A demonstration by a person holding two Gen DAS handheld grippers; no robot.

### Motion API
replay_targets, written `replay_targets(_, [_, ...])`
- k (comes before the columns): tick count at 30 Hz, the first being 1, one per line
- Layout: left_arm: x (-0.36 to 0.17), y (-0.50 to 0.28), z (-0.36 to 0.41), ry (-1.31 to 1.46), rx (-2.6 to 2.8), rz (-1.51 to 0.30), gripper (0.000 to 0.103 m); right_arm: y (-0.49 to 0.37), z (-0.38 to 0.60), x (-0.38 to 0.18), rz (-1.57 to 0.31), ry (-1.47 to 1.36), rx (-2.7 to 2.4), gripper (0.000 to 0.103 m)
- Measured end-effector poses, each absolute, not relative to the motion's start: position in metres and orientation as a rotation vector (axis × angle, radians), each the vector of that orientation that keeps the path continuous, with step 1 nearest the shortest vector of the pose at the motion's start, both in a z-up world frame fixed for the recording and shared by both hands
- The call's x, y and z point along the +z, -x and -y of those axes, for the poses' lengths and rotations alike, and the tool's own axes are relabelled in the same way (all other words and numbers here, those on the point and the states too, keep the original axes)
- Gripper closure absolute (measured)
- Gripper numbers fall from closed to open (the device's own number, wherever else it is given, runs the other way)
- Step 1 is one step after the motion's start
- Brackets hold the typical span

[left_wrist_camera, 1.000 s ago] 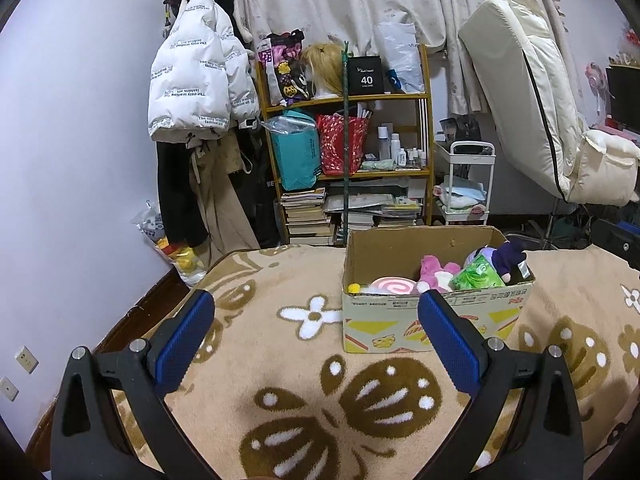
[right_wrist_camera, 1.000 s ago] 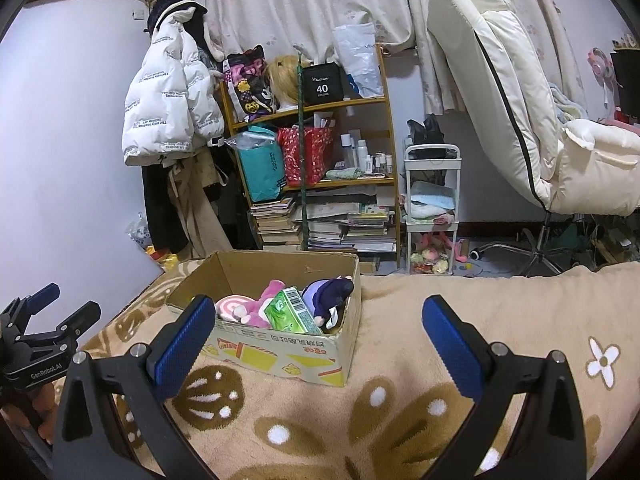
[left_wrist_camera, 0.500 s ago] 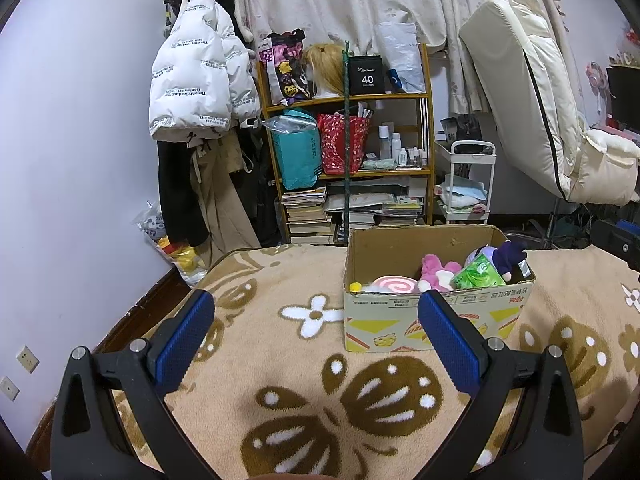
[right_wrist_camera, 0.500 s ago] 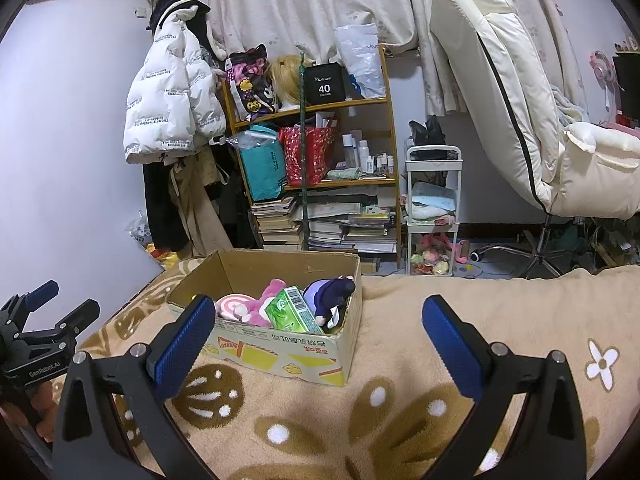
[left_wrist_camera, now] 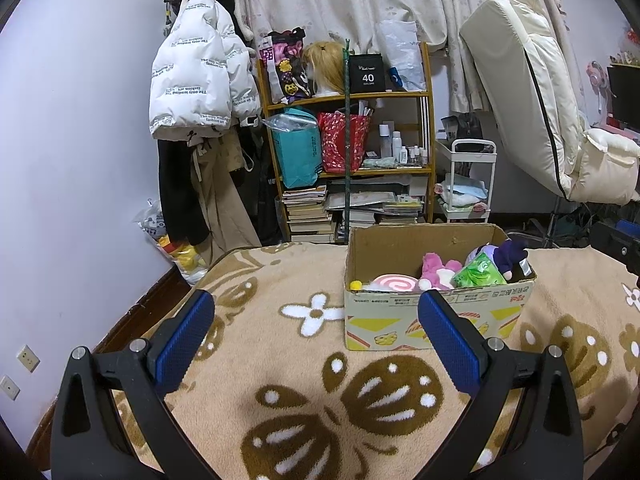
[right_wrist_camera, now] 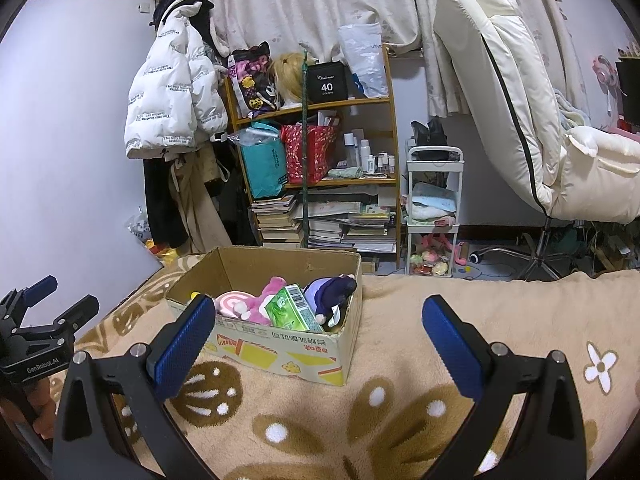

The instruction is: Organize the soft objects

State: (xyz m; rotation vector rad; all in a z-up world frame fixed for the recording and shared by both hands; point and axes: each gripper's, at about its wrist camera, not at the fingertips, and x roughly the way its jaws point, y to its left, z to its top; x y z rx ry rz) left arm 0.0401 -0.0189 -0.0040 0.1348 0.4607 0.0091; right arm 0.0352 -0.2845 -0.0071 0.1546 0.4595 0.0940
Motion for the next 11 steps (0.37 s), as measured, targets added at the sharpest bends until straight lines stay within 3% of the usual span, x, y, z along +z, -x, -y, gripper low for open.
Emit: replay_targets(11, [-0.0068, -0.0387, 0.0164, -0.136, 0.022, -0.456, 0.002, -0.0358, 0.2853, -0.0071, -0.460, -0.153, 0.095, 0.000])
